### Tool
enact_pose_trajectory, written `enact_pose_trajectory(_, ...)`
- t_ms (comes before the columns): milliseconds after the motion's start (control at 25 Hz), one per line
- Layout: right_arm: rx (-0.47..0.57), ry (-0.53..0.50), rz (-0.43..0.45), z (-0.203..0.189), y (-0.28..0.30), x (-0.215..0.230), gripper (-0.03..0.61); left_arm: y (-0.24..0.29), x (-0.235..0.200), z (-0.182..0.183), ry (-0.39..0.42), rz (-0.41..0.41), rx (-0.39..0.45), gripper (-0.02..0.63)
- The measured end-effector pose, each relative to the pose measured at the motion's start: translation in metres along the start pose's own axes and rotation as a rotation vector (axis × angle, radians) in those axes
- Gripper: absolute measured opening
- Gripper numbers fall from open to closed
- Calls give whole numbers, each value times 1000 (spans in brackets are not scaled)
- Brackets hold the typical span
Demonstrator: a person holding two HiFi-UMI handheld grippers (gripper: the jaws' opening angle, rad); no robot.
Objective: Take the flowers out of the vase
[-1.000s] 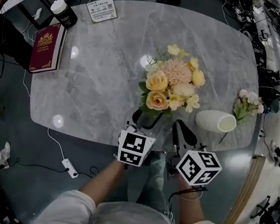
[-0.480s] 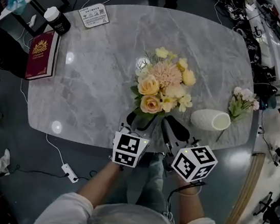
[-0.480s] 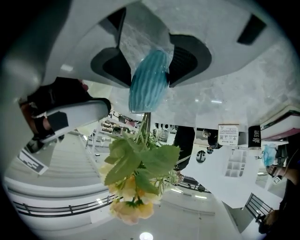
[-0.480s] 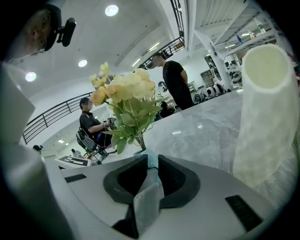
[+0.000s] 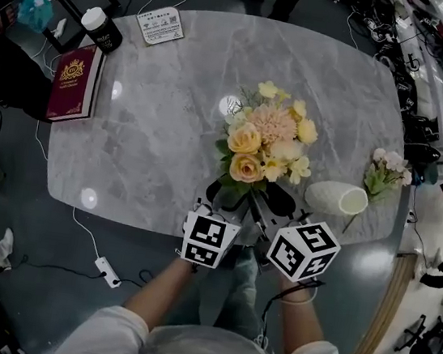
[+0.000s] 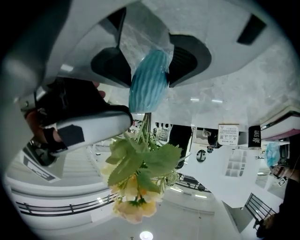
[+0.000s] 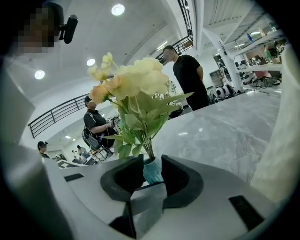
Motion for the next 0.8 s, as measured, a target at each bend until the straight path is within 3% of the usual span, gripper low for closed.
enact_pose_trajectory(800,21,-51,47,12,31,-3,102,-1,1,-2,38,-4,-8,255)
Point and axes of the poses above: the fingertips, and each gripper's own axes: y forward along the fingers, x to its right, z out of its top, the point moved 6 cm from there along -y, backward along the fingers, and after that the axes turned 11 degrees about -y, right-handed, at the moved point
